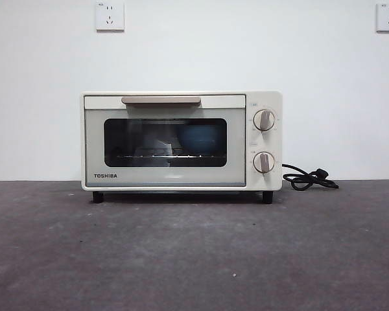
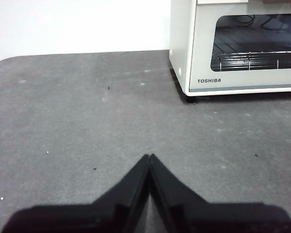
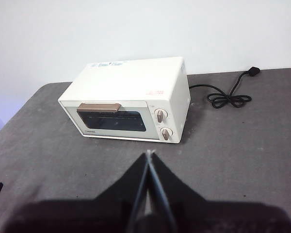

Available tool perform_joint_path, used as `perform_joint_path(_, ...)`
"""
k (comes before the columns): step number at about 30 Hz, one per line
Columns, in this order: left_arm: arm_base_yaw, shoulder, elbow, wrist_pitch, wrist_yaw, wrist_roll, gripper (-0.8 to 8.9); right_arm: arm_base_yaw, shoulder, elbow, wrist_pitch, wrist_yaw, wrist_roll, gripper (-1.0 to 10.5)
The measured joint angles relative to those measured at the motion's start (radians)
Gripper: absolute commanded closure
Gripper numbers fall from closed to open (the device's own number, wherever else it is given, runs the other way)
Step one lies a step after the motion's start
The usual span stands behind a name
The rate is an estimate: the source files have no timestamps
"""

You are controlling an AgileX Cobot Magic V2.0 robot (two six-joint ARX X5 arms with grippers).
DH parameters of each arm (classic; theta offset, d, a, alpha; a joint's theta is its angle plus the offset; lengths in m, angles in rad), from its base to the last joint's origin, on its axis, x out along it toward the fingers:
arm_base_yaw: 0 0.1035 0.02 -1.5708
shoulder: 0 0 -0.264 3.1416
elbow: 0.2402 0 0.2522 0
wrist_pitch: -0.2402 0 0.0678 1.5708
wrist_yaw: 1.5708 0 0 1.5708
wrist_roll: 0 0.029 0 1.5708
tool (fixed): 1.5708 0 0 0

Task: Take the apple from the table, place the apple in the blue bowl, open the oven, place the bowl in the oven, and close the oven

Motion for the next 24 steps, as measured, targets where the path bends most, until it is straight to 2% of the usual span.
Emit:
perform_joint_path(13, 0.0, 0.007, 0.0, 0.0, 0.0, 0.0, 8.16, 0.0, 0.0, 0.0, 0.0, 0.0, 0.0, 9.5)
perform_joint_path(16, 0.0, 0.007, 0.0, 0.0, 0.0, 0.0, 8.16, -0.016, 0.0, 0.0, 0.0, 0.024, -0.02, 9.5)
perform_joint_path(20, 0.0, 0.007, 0.0, 0.0, 0.0, 0.0, 8.16, -0.151, -0.001, -0.013, 0.0, 0.063, -0.062, 9.5)
perform_joint_path(22, 0.0, 0.007, 0.0, 0.0, 0.0, 0.0, 8.16, -0.239, -0.004, -0.043, 0.0, 0.042, -0.1, 9.5)
perform_joint_path(24, 0.0, 0.007, 0.0, 0.0, 0.0, 0.0, 8.16, -0.349, -0.023, -0.114, 0.021, -0.014, -0.16, 9.5)
